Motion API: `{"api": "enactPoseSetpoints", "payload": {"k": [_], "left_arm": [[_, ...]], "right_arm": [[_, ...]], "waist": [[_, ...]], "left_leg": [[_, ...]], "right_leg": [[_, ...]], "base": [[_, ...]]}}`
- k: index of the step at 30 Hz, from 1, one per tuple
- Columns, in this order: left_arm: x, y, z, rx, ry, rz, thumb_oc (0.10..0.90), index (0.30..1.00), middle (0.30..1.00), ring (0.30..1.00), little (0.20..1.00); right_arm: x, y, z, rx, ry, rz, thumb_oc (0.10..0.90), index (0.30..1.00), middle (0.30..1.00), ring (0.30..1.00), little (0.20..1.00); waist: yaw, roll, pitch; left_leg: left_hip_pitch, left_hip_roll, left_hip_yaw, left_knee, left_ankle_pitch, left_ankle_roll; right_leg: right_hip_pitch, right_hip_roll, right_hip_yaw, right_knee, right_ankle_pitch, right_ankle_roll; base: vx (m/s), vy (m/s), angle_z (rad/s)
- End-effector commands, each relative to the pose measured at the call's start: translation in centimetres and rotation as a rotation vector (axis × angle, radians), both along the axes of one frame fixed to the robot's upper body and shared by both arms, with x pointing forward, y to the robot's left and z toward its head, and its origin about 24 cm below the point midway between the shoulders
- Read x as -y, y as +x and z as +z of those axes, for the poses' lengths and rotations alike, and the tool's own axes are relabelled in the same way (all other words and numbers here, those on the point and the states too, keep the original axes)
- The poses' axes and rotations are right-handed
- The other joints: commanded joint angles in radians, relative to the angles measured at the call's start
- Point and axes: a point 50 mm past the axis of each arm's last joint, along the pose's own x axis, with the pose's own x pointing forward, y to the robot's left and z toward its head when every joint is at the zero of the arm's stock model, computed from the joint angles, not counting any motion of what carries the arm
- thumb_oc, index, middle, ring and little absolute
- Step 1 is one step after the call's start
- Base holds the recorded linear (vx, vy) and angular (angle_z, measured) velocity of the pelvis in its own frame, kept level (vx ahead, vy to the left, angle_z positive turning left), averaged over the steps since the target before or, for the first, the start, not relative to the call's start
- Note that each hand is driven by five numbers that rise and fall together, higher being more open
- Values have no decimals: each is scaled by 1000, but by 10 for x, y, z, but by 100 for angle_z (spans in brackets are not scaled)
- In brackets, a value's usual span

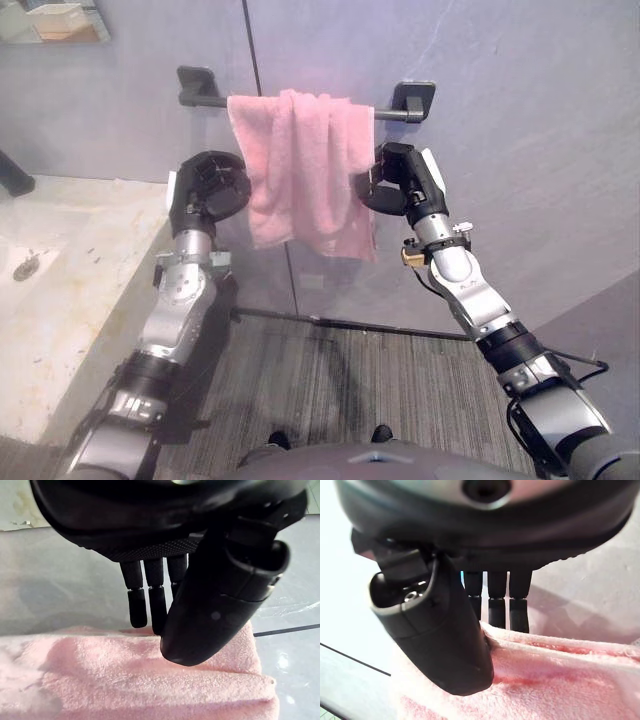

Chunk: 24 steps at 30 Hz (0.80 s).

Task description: Organize the bathroom.

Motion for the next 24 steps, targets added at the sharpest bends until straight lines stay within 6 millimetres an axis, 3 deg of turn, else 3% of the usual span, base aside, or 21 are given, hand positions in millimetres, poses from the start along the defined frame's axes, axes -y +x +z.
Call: {"api": "enactPoseSetpoints", "payload": {"k": [1,4,5,6,7,24], "left_arm": [[-11,20,66,268,85,14,409,314,314,314,314],[-14,22,67,271,84,25,400,300,300,300,300],[-14,22,67,273,80,32,453,380,380,380,380],[-14,22,67,273,80,32,453,380,380,380,380],[-17,22,67,277,56,58,800,900,900,900,900],[-7,24,63,256,20,-28,800,900,900,900,900]], "right_arm": [[-11,1,10,83,-11,76,400,300,300,300,300],[-12,1,10,80,-12,79,400,300,300,300,300],[-12,1,10,79,-12,81,400,300,300,300,300],[-12,1,10,79,-12,81,400,300,300,300,300],[-12,1,8,75,-13,82,400,300,300,300,300],[-16,0,5,62,-20,89,400,300,300,300,300]], "waist": [[-11,-8,-72],[-14,-6,-73],[-14,-6,-73],[-14,-6,-73],[-14,-6,-73],[-17,-7,-70]], "left_leg": [[22,-54,-8,-2,-59,20],[23,-54,-5,-2,-59,20],[23,-54,-5,-2,-59,20],[23,-54,-5,-2,-59,20],[23,-54,-5,-2,-58,19],[25,-54,-5,-2,-57,19]], "right_leg": [[-3,21,36,3,-36,49],[-3,21,37,3,-36,50],[-4,21,38,3,-36,50],[-4,21,38,3,-36,50],[-3,20,38,3,-36,50],[-2,20,43,3,-32,51]], "base": [[0,0,0],[2,4,-1],[0,0,0],[0,0,0],[0,0,0],[0,0,0]]}}
